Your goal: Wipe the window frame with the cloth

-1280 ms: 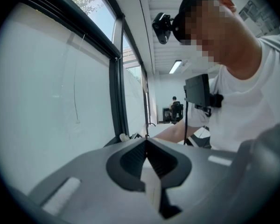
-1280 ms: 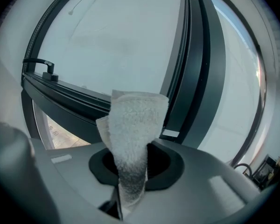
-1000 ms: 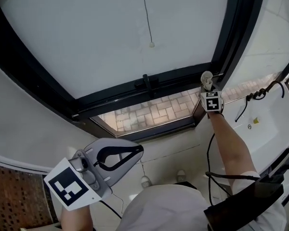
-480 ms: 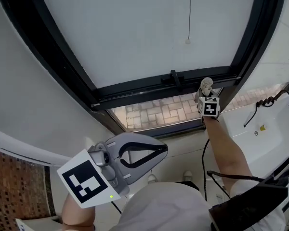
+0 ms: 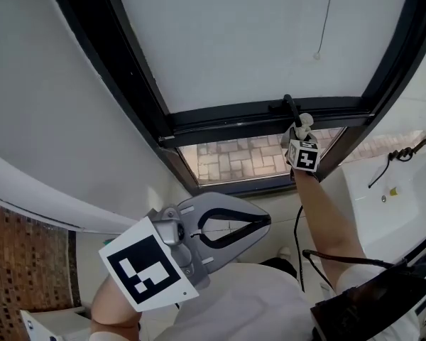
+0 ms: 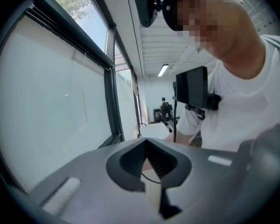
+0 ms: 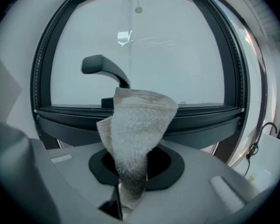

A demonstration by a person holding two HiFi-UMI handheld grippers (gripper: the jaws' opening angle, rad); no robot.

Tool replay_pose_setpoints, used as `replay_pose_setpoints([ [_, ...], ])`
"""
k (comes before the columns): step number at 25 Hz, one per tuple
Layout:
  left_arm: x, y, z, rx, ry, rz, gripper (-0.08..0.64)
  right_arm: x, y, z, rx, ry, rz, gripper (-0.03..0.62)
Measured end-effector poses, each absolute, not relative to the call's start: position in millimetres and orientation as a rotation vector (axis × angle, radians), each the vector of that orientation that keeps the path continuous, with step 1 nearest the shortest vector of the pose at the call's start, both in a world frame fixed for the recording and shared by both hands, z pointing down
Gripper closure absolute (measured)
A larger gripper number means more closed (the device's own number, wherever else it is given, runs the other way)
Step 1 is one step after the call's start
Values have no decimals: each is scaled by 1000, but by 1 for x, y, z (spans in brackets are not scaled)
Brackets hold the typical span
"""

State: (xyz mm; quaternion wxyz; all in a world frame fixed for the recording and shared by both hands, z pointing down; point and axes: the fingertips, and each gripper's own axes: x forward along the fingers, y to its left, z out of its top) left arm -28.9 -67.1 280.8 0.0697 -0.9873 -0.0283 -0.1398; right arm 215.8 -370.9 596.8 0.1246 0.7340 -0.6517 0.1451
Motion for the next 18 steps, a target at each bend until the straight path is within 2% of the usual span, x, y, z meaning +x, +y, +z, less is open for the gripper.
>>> replay_pose_setpoints([
  [6,-56,-65,284,-2972,-66,-411,537,153,-378,597,2121,-1947,466,522],
  [18,-94,-53,281,-2982,9,-398,537,-17,-395,592,1822,-2176,465,522],
])
